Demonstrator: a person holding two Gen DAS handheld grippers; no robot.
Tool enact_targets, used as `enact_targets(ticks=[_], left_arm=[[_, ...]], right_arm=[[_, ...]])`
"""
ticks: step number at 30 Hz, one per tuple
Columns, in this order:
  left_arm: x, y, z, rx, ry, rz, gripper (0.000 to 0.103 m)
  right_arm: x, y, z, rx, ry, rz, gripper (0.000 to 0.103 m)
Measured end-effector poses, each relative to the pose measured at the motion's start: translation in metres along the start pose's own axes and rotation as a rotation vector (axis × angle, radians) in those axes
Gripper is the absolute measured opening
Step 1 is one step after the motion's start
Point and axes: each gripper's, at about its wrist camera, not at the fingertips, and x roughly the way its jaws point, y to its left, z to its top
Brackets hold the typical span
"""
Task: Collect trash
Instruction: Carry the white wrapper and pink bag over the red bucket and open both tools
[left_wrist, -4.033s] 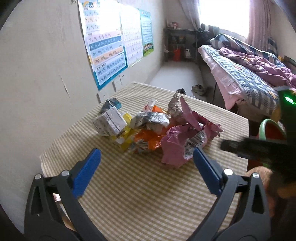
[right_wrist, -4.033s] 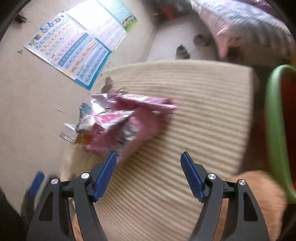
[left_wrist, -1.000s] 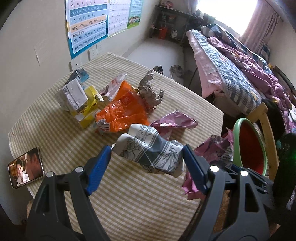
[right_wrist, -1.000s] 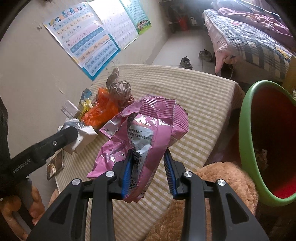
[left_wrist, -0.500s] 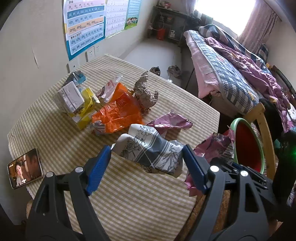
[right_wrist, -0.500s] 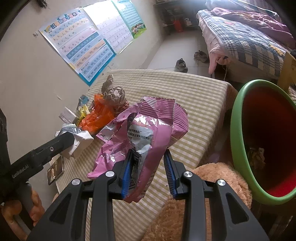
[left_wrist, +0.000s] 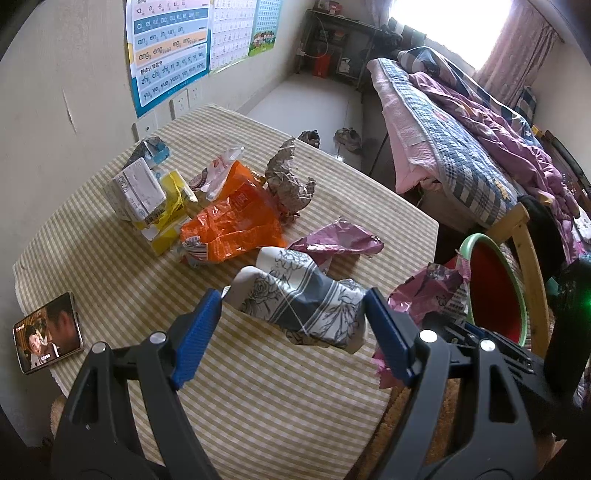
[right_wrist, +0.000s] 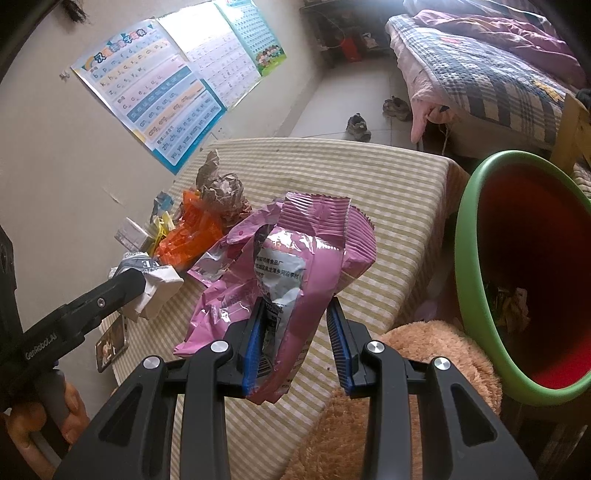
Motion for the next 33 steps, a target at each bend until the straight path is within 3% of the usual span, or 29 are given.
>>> enact_targets(ticks=[33], left_arm=[[-0.004,-0.062,0.001,0.118,-0.001,-0.073,0.077]], right_arm=[[-0.028,-0.042,0.002,0.106,-0.054,-0.036,0.033]])
